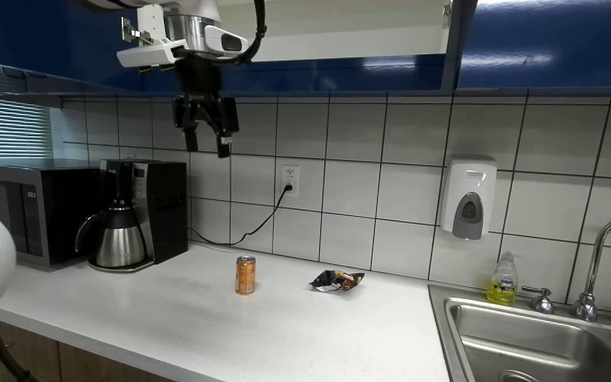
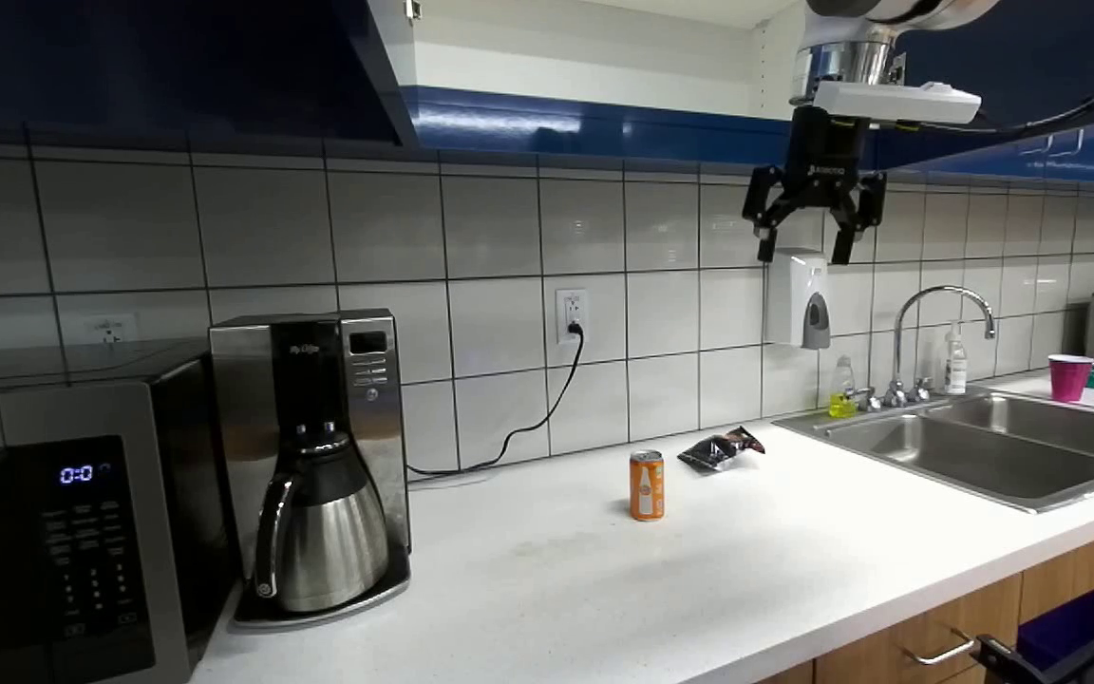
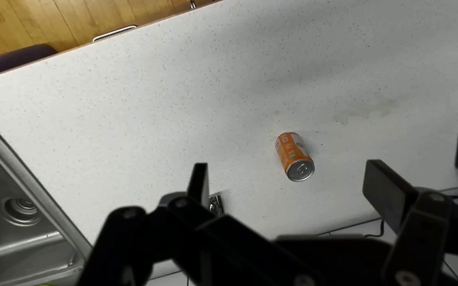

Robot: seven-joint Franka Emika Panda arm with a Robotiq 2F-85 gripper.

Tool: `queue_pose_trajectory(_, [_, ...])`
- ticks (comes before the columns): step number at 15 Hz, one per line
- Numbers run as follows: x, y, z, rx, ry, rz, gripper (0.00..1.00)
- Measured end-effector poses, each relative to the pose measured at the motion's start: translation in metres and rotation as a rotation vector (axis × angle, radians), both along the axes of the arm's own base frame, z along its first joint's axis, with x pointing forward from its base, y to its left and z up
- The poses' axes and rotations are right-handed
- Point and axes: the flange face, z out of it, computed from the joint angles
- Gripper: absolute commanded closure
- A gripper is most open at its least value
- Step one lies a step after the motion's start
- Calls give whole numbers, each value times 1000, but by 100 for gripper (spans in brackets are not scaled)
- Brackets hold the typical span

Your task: Put the orange can in the open cabinet.

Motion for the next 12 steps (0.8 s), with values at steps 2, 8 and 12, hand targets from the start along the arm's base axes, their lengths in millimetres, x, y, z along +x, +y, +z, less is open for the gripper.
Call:
queue_pose_trajectory(2, [2, 0, -2, 0, -1, 0, 0])
queue_pose_trajectory(8, [46, -6, -66, -9, -18, -6, 0])
queue_pose_trajectory(12, [79, -15, -140, -7, 12, -10, 0])
